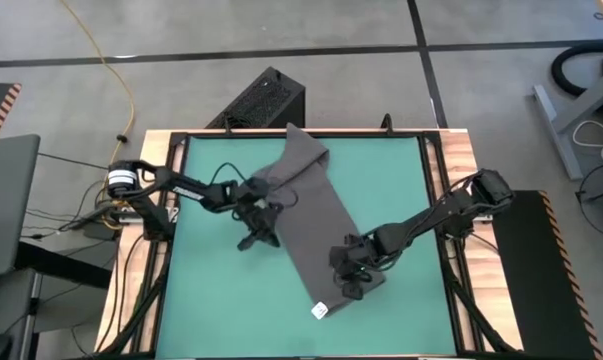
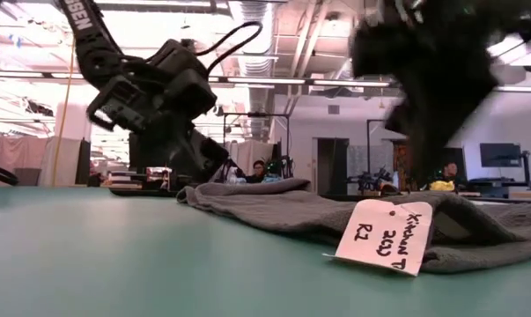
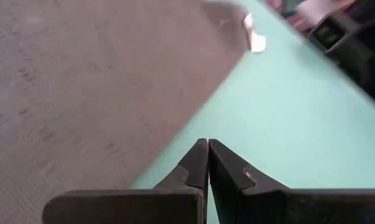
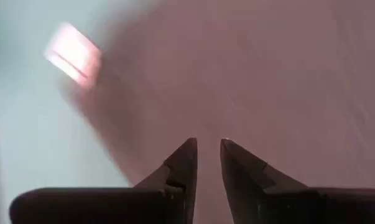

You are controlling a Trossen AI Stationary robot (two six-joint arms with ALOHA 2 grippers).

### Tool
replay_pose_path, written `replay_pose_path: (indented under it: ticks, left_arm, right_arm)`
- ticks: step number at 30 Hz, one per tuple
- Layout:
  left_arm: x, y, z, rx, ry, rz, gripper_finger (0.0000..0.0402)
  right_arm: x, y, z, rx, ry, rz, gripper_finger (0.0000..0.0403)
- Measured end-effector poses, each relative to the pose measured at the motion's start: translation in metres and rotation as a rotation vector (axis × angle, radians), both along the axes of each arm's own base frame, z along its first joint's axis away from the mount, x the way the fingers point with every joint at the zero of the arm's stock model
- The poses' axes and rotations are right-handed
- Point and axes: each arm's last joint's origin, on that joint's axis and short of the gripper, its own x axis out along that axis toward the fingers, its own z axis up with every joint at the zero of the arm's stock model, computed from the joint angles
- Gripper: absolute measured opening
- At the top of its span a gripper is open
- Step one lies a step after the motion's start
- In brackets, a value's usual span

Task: Roll towel
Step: Fold the gray towel

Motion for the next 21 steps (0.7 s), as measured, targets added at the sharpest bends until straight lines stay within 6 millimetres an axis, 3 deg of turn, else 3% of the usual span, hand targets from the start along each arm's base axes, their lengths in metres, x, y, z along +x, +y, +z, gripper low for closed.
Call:
replay_pose_path:
  ticks: [3,12,15,21]
  left_arm:
    - [0.001,-0.01,-0.002,0.076,-0.005,0.029,0.0]
    - [0.016,-0.018,0.011,0.184,-0.117,0.16,0.0]
    - [0.018,-0.017,0.013,0.189,-0.12,0.169,0.0]
    - [0.016,-0.006,0.013,0.172,-0.113,0.18,0.0]
  right_arm:
    - [-0.018,-0.008,-0.014,-0.048,0.177,-0.068,0.0092]
    - [-0.039,-0.003,-0.035,-0.013,0.269,-0.161,0.0065]
    - [-0.036,0.003,-0.041,0.046,0.198,-0.197,0.0061]
    - [0.009,0.019,-0.027,0.264,-0.256,-0.103,0.006]
